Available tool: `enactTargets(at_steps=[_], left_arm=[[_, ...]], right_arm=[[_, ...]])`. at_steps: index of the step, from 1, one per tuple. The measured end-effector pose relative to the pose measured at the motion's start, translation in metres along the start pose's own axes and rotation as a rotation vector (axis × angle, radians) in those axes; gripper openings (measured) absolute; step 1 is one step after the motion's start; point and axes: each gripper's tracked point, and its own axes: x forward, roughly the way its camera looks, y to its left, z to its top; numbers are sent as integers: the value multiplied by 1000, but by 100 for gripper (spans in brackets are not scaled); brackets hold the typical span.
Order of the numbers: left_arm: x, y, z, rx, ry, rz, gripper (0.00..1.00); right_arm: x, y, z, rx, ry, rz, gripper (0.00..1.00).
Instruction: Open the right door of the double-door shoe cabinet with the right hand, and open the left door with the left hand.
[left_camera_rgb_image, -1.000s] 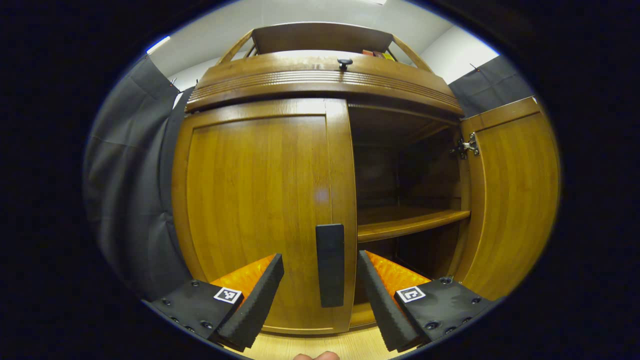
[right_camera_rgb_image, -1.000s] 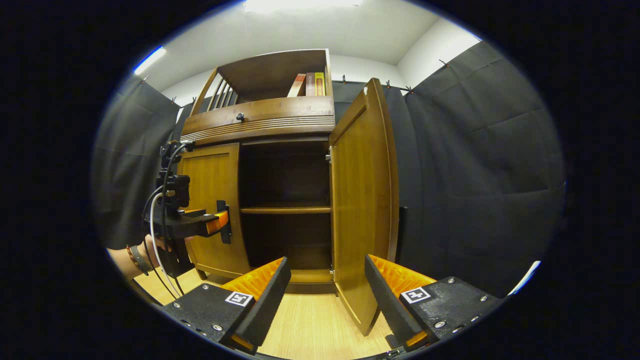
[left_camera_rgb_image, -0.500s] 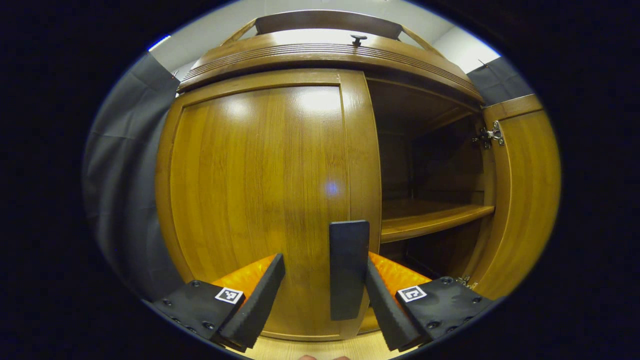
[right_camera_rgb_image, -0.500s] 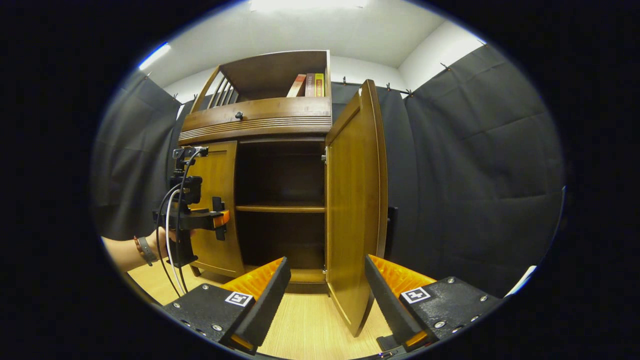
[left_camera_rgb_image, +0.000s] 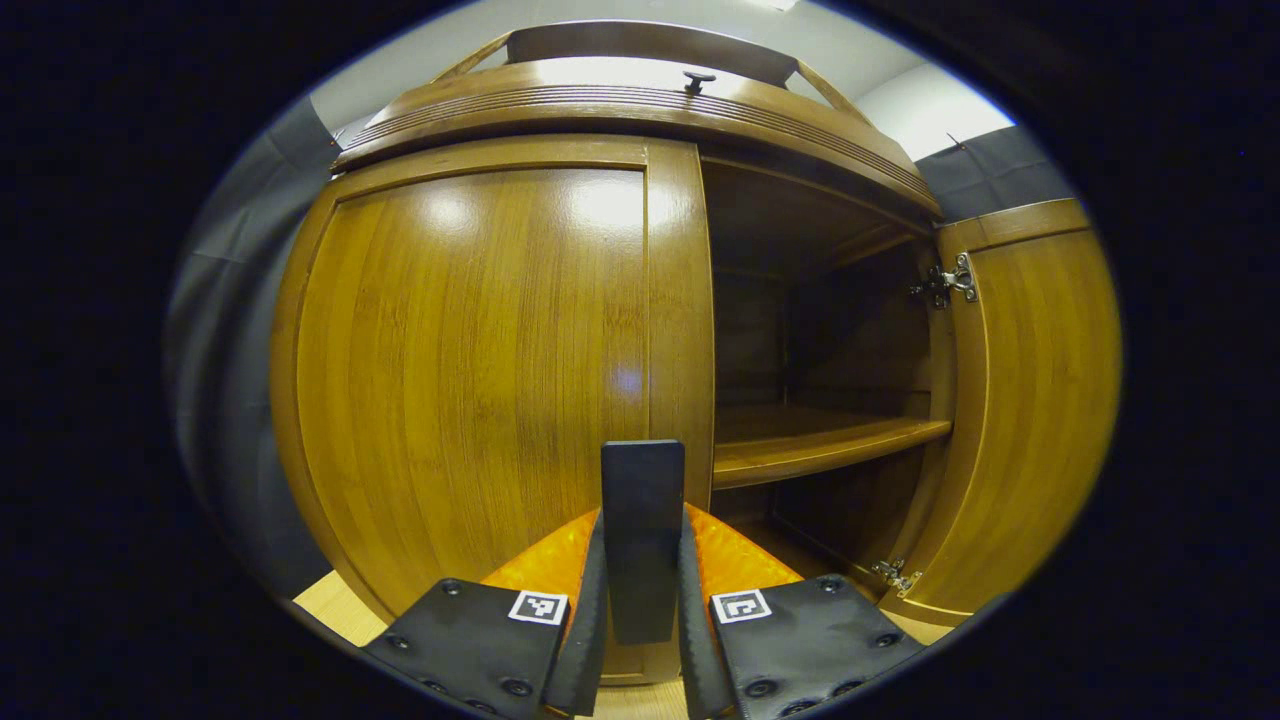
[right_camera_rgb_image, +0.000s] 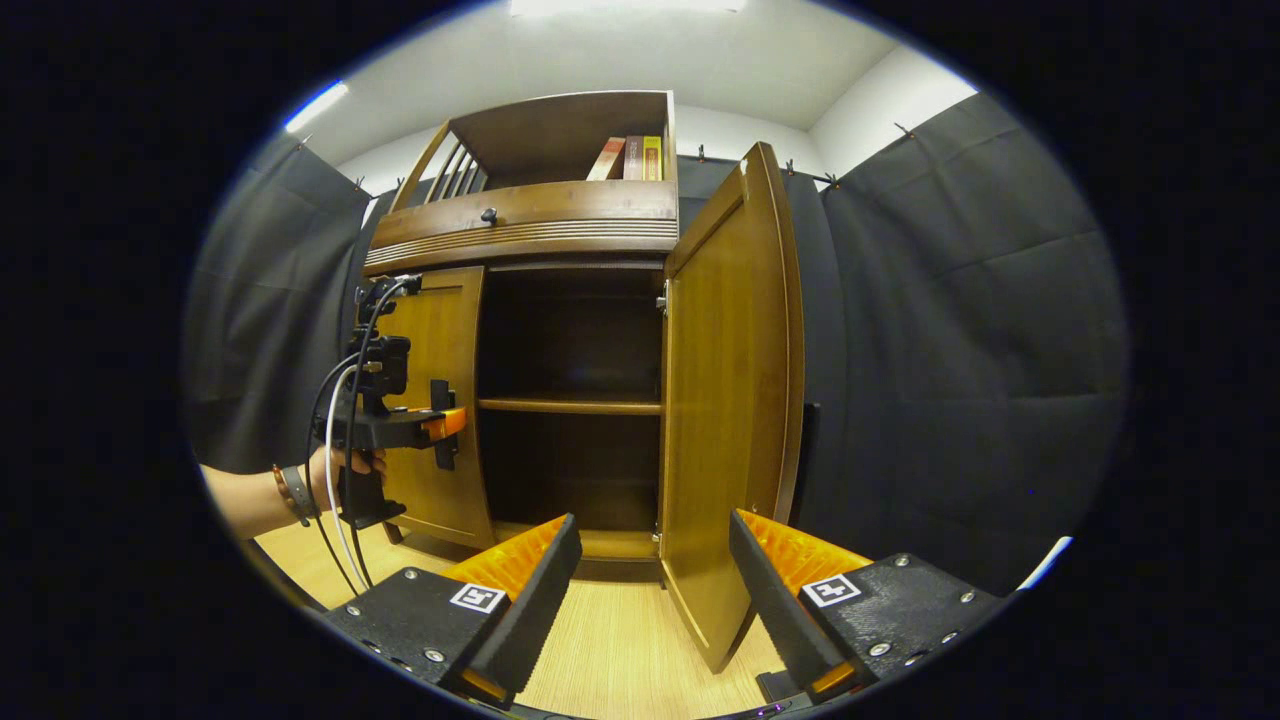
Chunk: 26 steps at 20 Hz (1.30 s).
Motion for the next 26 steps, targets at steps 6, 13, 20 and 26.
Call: enactTargets(at_steps=[6, 13, 20, 26], left_arm=[[-1, 5, 4, 39, 31, 40, 36], [-1, 6, -2, 54, 78, 57, 38], [-23, 24, 8, 110, 75, 103, 38], [-65, 63, 9, 198, 86, 240, 34]], right_arm=[[-2, 13, -12, -1, 32, 20, 100], [3, 26, -16, -3, 54, 57, 100], [13, 52, -25, 24, 76, 130, 92], [19, 79, -25, 51, 81, 207, 92]])
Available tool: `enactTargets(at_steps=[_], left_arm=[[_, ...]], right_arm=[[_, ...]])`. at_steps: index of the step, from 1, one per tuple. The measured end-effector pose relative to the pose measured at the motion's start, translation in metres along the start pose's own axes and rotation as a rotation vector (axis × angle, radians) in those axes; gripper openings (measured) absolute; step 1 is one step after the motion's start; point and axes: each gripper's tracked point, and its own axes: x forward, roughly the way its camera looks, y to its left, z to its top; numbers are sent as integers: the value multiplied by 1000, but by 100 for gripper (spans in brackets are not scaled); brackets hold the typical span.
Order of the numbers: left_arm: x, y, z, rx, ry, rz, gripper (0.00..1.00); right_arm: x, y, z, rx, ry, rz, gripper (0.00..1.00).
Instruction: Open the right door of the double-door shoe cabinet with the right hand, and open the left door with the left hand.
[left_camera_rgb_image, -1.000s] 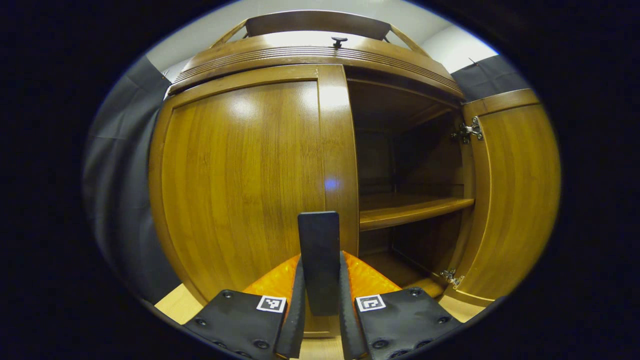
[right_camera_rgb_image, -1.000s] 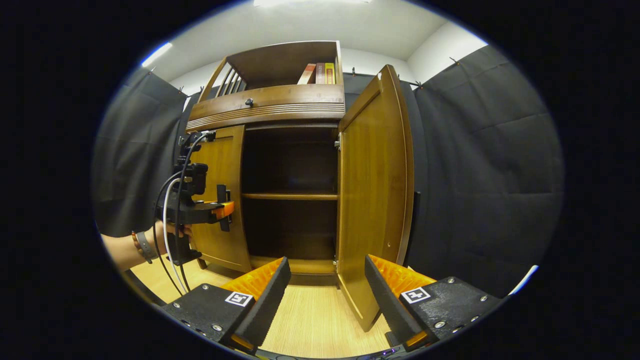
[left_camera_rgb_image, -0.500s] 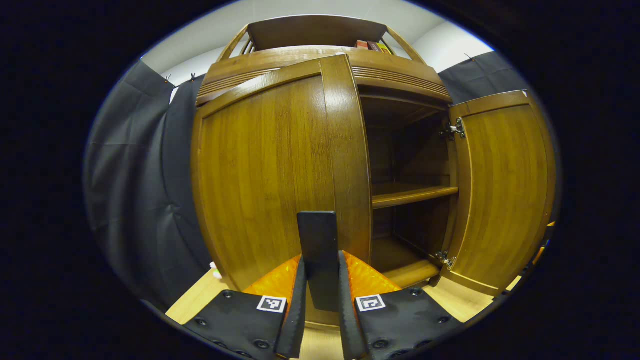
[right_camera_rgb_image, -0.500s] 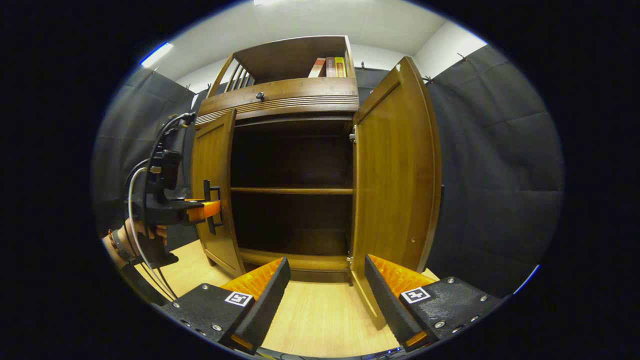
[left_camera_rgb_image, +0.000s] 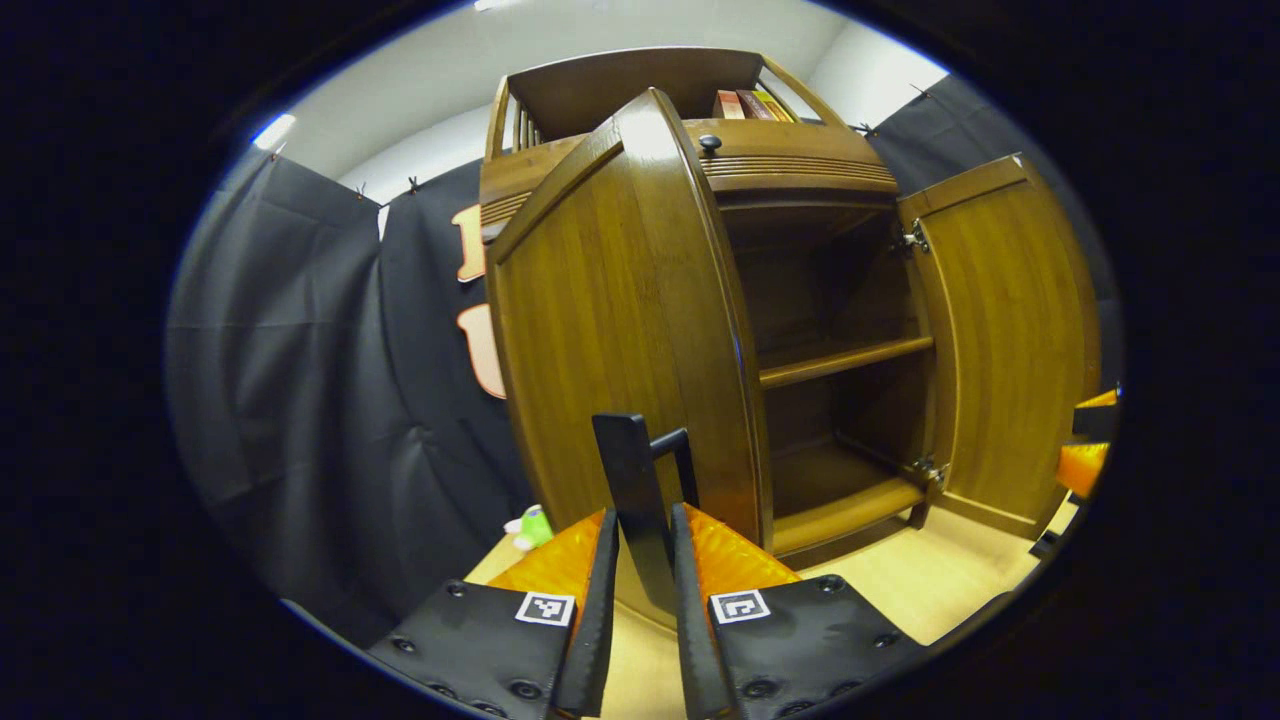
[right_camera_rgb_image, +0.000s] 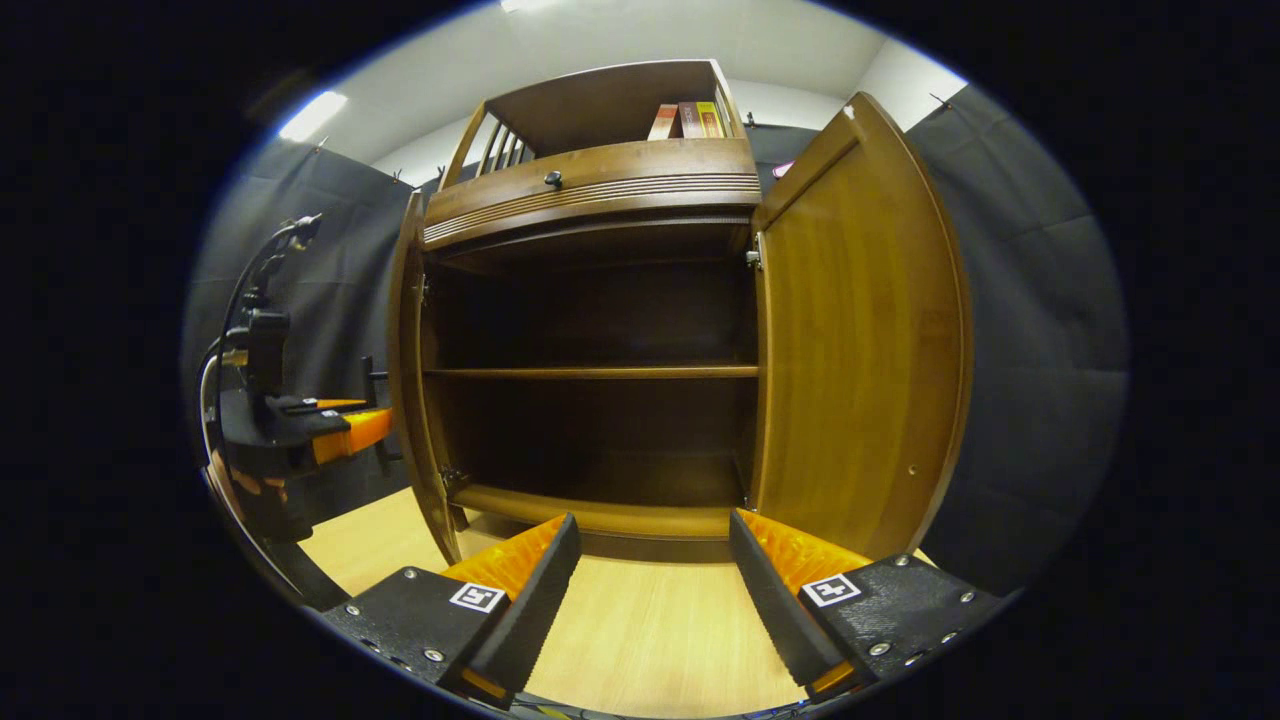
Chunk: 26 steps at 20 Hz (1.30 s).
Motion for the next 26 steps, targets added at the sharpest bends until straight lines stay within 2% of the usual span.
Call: enactTargets(at_steps=[4, 5, 6, 8, 9, 10, 11, 12, 13, 14, 15, 17, 18, 20, 23, 24, 25, 26], left_arm=[[-17, 28, -8, -48, -5, 74, 22], [-20, 34, -10, -64, -5, 89, 30], [-23, 41, -12, -74, -2, 109, 22], [-31, 65, -17, -63, -3, 153, 37], [-31, 76, -19, -62, -6, 163, 30], [-31, 84, -21, -82, -9, 152, 22], [-31, 87, -19, -116, -27, 128, 14], [-34, 95, -21, -139, -22, 118, 14], [-35, 100, -23, -154, -20, 100, 14], [-33, 103, -23, -167, -15, 78, 14], [-32, 109, -25, -175, -13, 56, 14], [-32, 128, -27, -201, -21, 10, 14], [-32, 135, -29, -204, -27, -15, 14], [-31, 148, -32, -188, -44, -65, 14], [-23, 173, -38, -211, -42, -147, 29], [-21, 180, -39, -226, -51, -173, 24], [-20, 184, -40, -254, -58, -198, 29], [-22, 186, -38, -289, -64, -223, 29]], right_arm=[[2, 11, 1, 3, 7, 40, 92], [3, 12, -1, -1, 15, 45, 92], [3, 13, -3, -4, 24, 52, 92], [3, 18, -6, -5, 31, 65, 92], [4, 20, -5, -3, 32, 70, 92], [5, 23, -5, -2, 32, 74, 100], [5, 25, -5, 0, 31, 79, 100], [6, 27, -4, 0, 30, 83, 100], [7, 29, -3, -1, 29, 87, 92], [7, 30, -3, -3, 30, 90, 92], [7, 31, -3, -6, 30, 92, 100], [8, 34, -3, -5, 34, 97, 100], [8, 34, -4, -2, 38, 101, 92], [9, 36, -7, 0, 49, 109, 92], [12, 42, -5, 8, 54, 131, 92], [14, 43, -4, 13, 52, 136, 92], [16, 44, -1, 20, 47, 139, 100], [19, 45, -1, 33, 46, 141, 100]])
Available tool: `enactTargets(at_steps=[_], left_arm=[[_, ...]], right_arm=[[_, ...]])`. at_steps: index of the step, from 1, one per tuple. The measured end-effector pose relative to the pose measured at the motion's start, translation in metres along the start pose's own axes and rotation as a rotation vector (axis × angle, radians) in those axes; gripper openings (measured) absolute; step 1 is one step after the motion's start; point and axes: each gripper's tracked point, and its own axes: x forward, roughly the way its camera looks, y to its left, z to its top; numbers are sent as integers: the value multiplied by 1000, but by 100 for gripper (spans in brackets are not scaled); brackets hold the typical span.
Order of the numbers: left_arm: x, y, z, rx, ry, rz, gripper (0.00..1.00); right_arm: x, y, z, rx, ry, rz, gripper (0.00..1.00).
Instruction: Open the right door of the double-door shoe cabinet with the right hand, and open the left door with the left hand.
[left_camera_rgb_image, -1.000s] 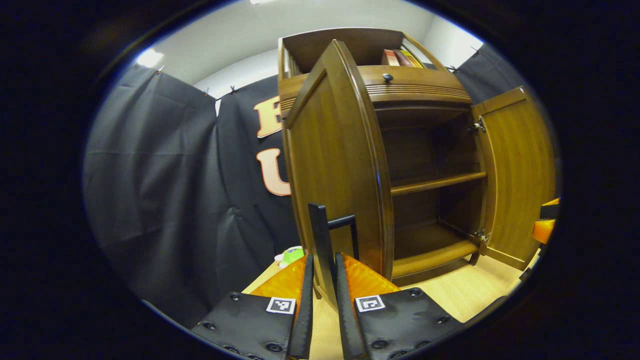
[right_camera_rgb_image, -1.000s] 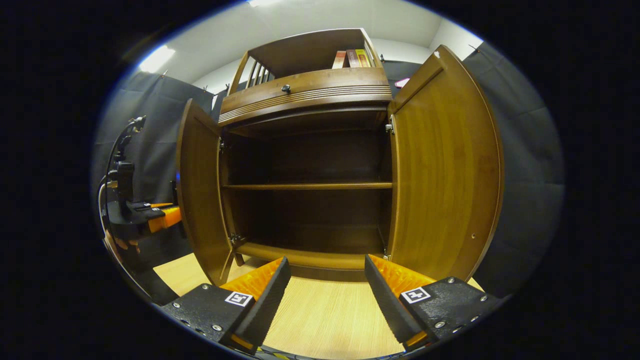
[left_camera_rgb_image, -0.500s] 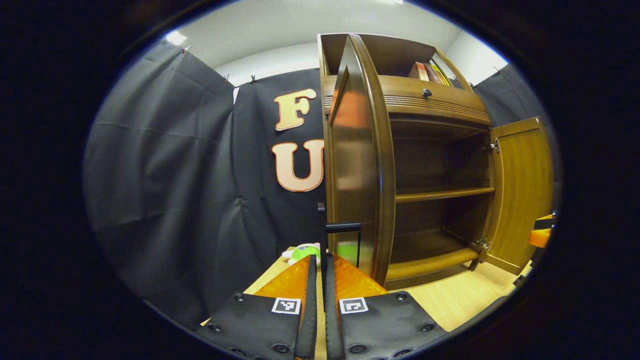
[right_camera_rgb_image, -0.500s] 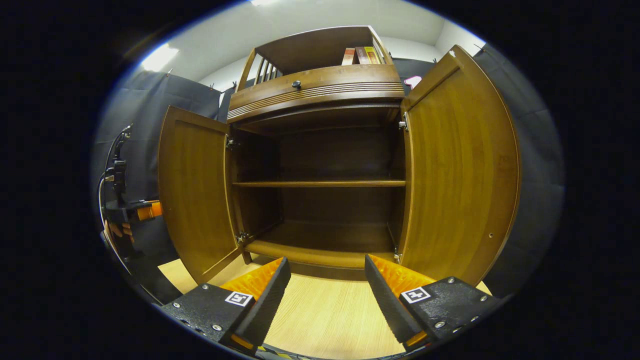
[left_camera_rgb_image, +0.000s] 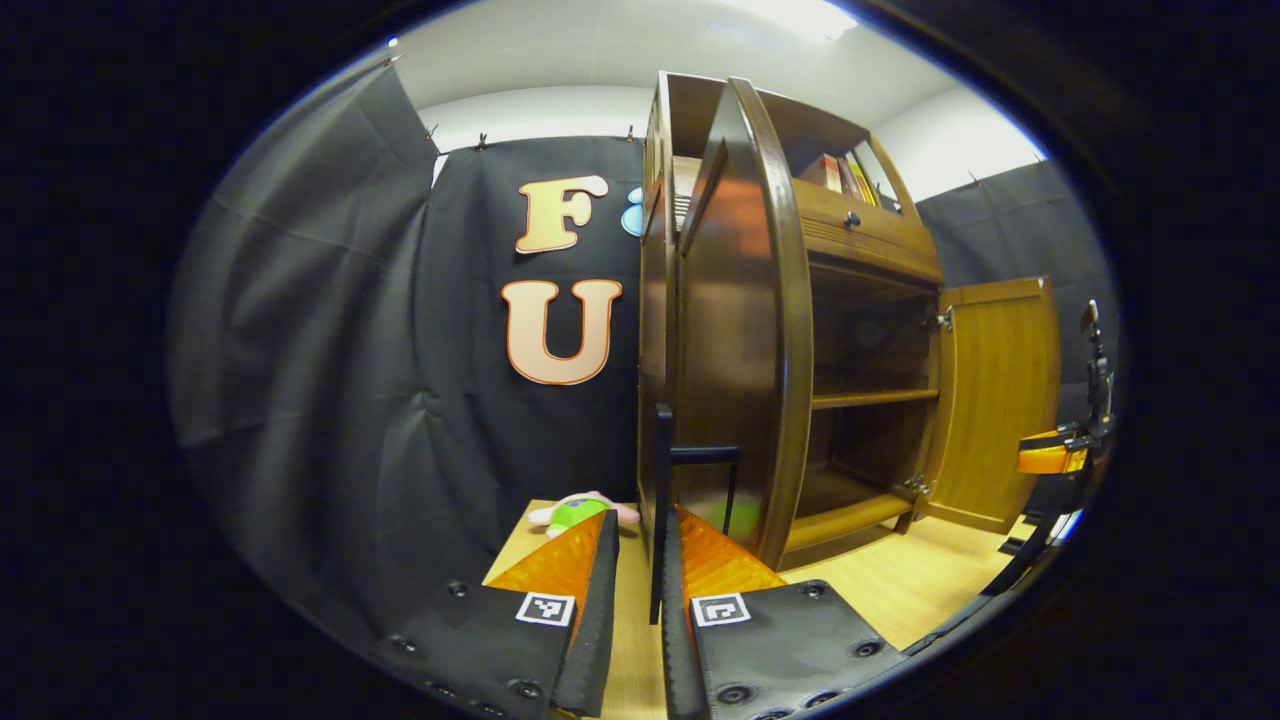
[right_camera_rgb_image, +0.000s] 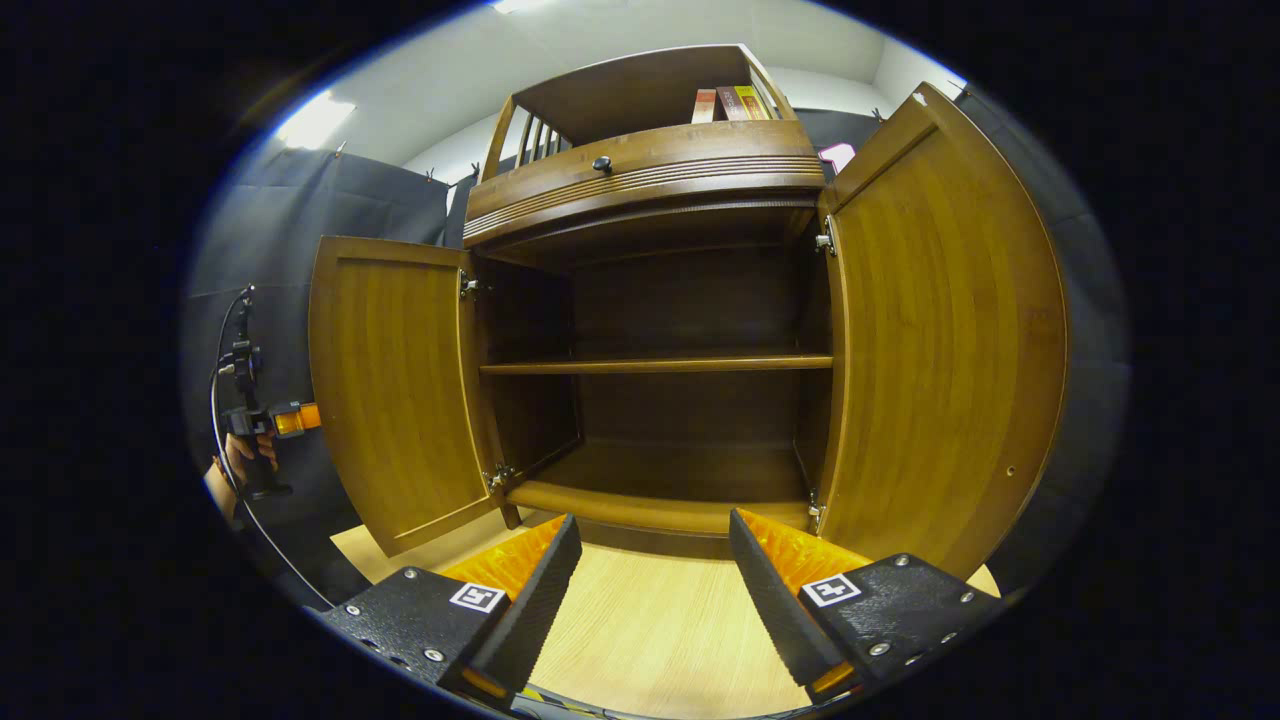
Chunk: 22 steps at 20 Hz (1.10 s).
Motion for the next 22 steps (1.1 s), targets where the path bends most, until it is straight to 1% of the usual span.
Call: enactTargets(at_steps=[1, 2, 3, 4, 6, 7, 8, 9, 10, 12, 13, 15, 16, 17, 19, 20, 22], left_arm=[[-1, 0, -1, -29, -7, -20, 30], [-4, 2, -3, -51, -12, -22, 35], [-8, 7, -6, -55, -9, -9, 25], [-15, 11, -10, -46, 4, 9, 25], [-35, 8, -5, -63, 10, 29, 36], [-46, 4, 1, -74, 6, 39, 35], [-57, 2, 7, -65, 1, 63, 36], [-69, -6, 15, -45, -12, 73, 29], [-78, -24, 27, -25, -33, 66, 29], [-82, -65, 45, -2, -61, 22, 29], [-78, -80, 51, 3, -71, 10, 29], [-56, -112, 63, -51, -112, -28, 29], [-46, -125, 70, -75, -125, -30, 29], [-35, -129, 75, -86, -142, -7, 29], [-10, -141, 80, -102, -161, 21, 33], [0, -147, 79, -96, -166, 47, 36], [16, -156, 78, -43, -167, 103, 29]], right_arm=[[2, 1, 1, 16, -3, 2, 100], [2, 2, 0, 31, -4, 3, 100], [1, 1, 0, 38, -2, 5, 100], [1, -2, 1, 41, -1, 1, 100], [1, -12, 2, 31, 1, -19, 100], [2, -19, 3, 20, 0, -34, 100], [5, -27, 4, 11, -2, -46, 100], [9, -32, 4, 4, 1, -53, 100], [13, -36, 4, -6, 0, -57, 100], [22, -41, 12, -17, -18, -57, 100], [24, -40, 15, -16, -28, -50, 100], [28, -33, 21, -13, -48, -29, 100], [28, -31, 21, -16, -52, -19, 100], [28, -29, 19, -25, -53, -16, 100], [19, -29, 18, -54, -58, -25, 100], [14, -29, 15, -71, -60, -30, 92], [3, -33, 7, -110, -55, -51, 92]])
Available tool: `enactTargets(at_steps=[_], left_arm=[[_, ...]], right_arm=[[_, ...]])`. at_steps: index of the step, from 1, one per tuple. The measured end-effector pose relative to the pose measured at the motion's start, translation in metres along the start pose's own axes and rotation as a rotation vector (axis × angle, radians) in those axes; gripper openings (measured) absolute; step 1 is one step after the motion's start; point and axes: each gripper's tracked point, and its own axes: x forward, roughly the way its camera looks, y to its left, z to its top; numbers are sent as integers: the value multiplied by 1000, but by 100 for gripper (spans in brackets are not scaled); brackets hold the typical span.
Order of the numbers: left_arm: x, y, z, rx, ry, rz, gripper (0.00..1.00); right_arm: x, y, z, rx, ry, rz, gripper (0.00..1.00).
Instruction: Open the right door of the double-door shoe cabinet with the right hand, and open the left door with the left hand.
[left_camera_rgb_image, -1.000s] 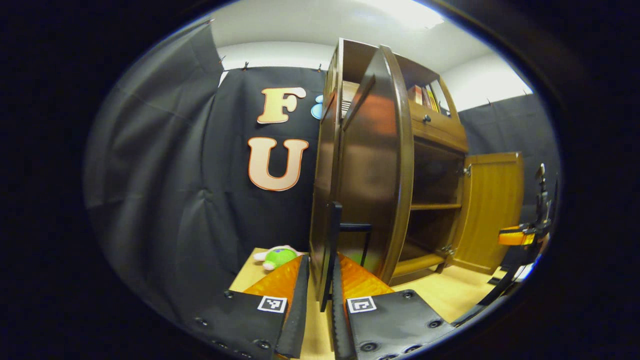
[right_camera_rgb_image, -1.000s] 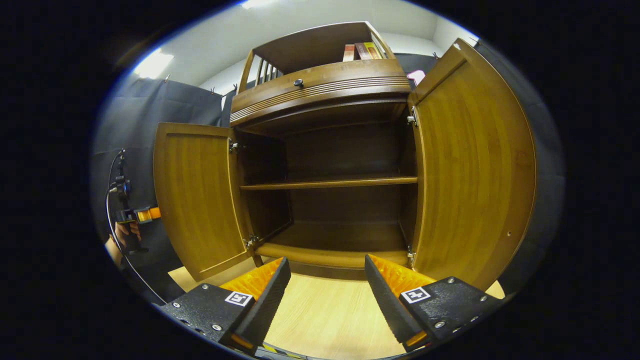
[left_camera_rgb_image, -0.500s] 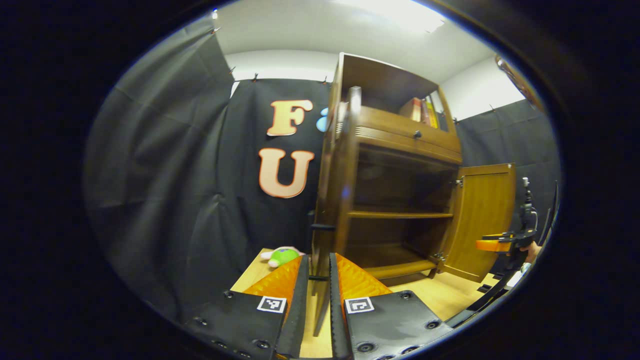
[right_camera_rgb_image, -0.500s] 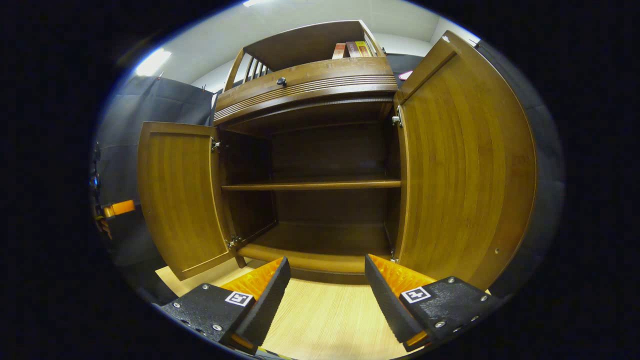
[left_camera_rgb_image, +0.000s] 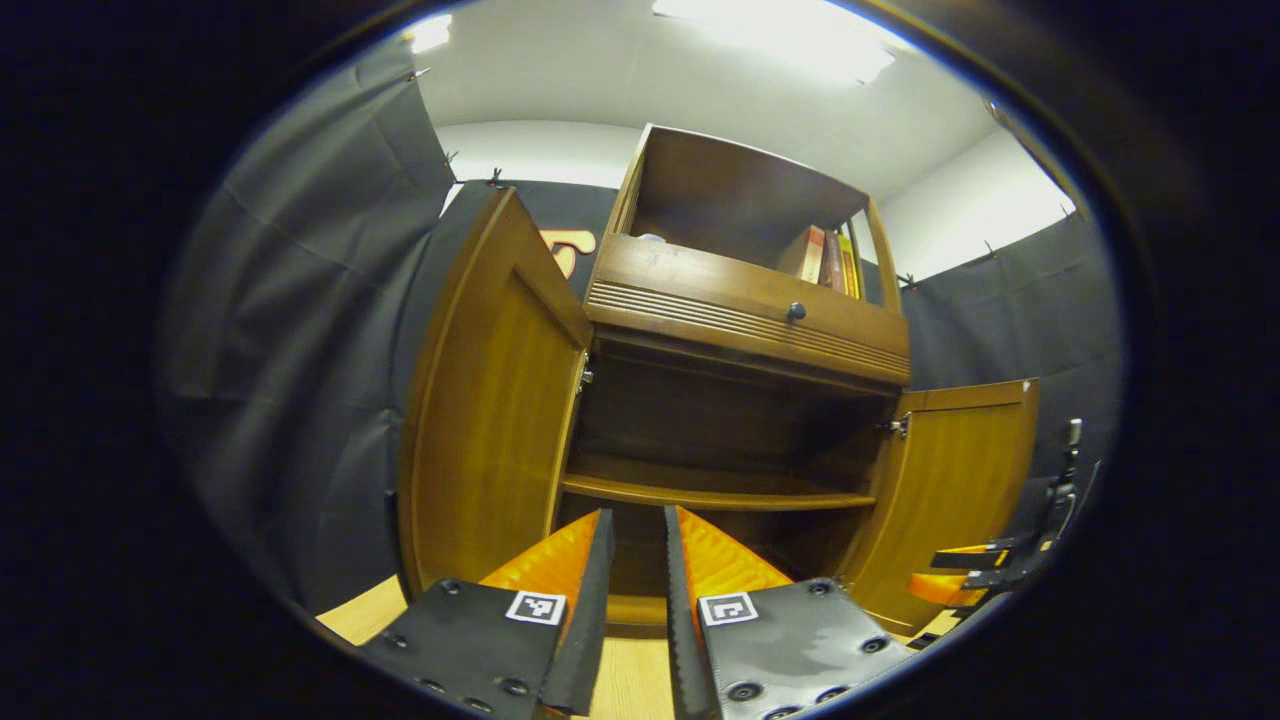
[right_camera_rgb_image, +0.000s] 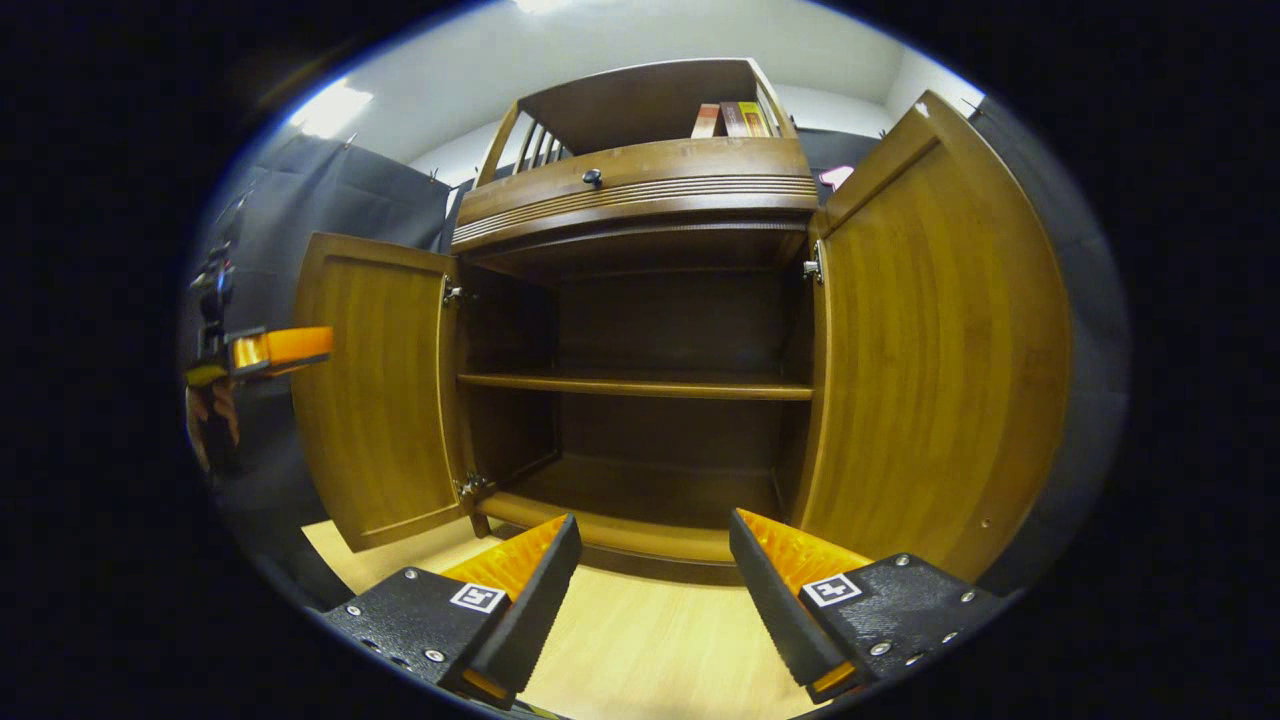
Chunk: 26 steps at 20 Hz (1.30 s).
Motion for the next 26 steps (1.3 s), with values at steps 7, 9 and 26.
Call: enactTargets(at_steps=[7, 9, 26], left_arm=[[27, -91, -36, 153, 23, -113, 77], [32, -91, -43, 151, 27, -99, 88], [11, -14, -29, 156, -19, 98, 99]], right_arm=[[-28, -18, -16, 2, 31, -67, 93], [-31, -23, -16, 6, 33, -79, 93], [-28, -22, -13, 64, 22, -72, 93]])
